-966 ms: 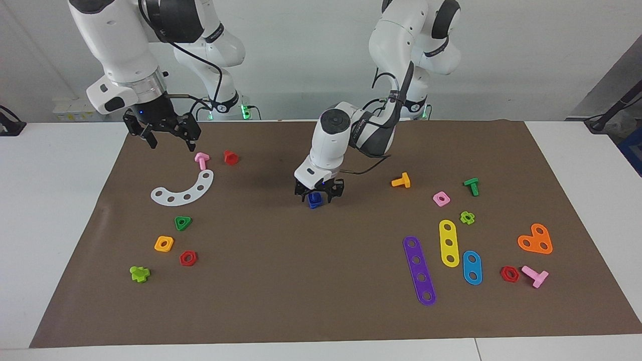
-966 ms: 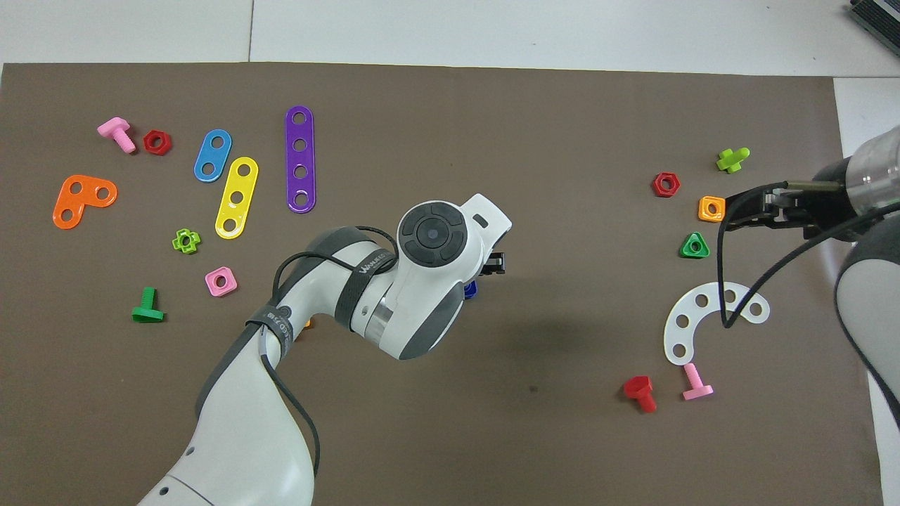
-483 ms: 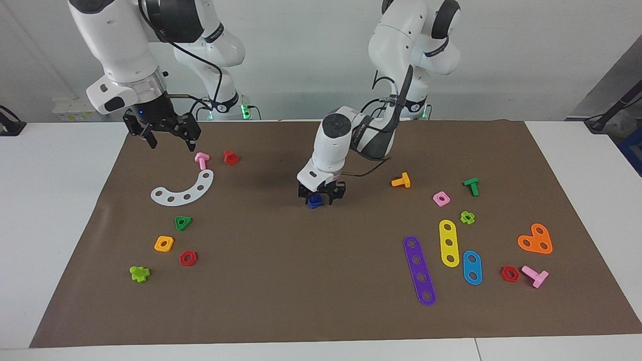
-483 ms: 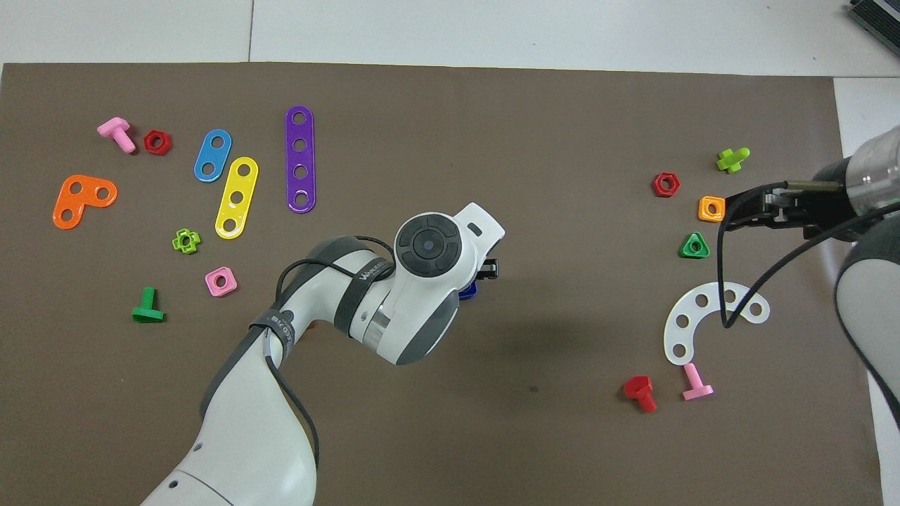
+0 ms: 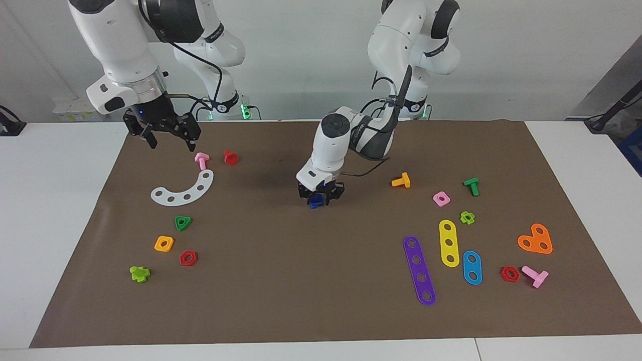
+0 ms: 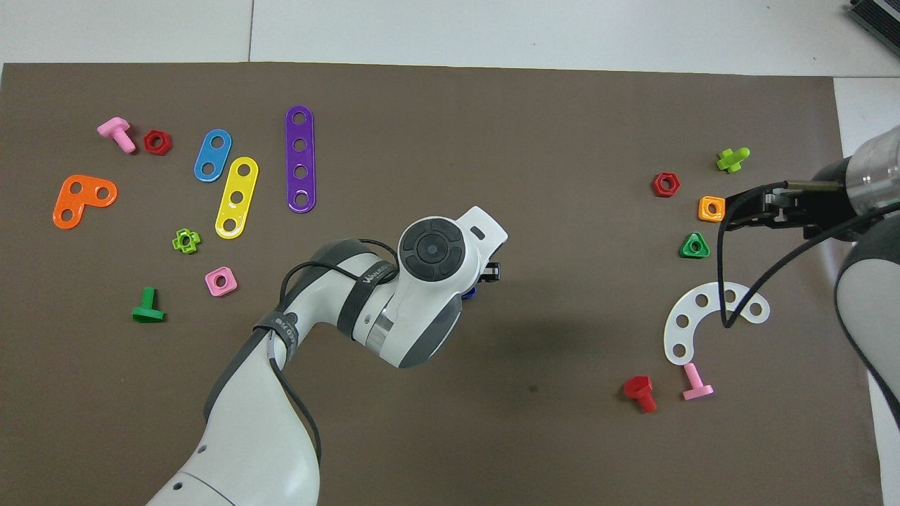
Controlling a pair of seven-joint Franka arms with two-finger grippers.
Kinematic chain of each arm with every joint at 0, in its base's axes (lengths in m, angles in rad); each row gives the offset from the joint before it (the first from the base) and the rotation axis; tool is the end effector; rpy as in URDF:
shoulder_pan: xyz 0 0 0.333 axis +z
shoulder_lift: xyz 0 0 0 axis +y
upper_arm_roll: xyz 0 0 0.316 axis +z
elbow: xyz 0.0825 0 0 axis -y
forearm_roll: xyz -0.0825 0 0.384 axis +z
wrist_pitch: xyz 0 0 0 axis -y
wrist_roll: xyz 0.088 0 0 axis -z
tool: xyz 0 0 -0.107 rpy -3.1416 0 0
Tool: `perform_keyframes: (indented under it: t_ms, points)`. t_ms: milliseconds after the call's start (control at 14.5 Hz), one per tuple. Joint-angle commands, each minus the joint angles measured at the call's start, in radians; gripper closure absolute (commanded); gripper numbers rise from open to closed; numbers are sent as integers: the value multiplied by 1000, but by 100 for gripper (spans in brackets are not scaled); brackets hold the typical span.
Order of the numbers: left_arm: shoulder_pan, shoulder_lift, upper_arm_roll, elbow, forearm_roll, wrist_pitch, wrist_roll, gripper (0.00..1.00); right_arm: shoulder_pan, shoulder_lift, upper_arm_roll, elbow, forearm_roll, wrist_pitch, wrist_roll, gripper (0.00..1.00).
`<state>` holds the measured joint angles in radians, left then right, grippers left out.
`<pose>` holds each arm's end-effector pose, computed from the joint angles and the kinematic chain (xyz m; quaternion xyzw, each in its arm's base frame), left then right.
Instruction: Unscrew and place screws in storage area
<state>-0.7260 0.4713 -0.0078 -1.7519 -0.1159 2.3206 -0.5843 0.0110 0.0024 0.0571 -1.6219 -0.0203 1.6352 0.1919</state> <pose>0.4967 -0.4501 0.3117 0.9971 -0.0367 0.0102 0.0661 0.5591 0.0360 0.6046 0.9981 -0.0613 0.0067 0.0093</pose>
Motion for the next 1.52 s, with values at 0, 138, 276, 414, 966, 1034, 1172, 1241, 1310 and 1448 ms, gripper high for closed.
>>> perform_keyframes:
  t_ms: [0, 138, 276, 414, 966, 1034, 1172, 1241, 1310, 1448]
  points:
    - [-24, -16, 19, -23, 21, 5, -9, 53, -13, -22, 9, -27, 20, 14, 7, 0]
    - [-24, -17, 19, -23, 21, -12, -9, 66, -13, -22, 9, -27, 20, 14, 7, 0]
    - [-24, -17, 19, -23, 21, -16, -8, 79, -13, -22, 9, -27, 20, 14, 7, 0]
    - [-23, -17, 19, -17, 21, -32, -8, 89, -13, -22, 7, -27, 20, 14, 7, 0]
    - [39, 56, 26, 322, 18, -403, 1, 92, -13, -22, 7, -27, 20, 14, 7, 0]
    - [84, 56, 26, 340, 12, -423, 7, 92, -13, -22, 9, -27, 20, 14, 7, 0]
    - [182, 49, 12, 345, 7, -432, 49, 92, -13, -22, 9, -27, 20, 14, 7, 0]
    - [232, 43, 14, 345, 4, -437, 98, 92, -13, -22, 7, -27, 20, 14, 7, 0]
    - [282, 36, 15, 342, -1, -463, 162, 92, -13, -22, 7, -27, 20, 14, 7, 0]
    - [376, 32, 17, 336, -4, -507, 268, 92, -13, -22, 9, -27, 20, 14, 7, 0]
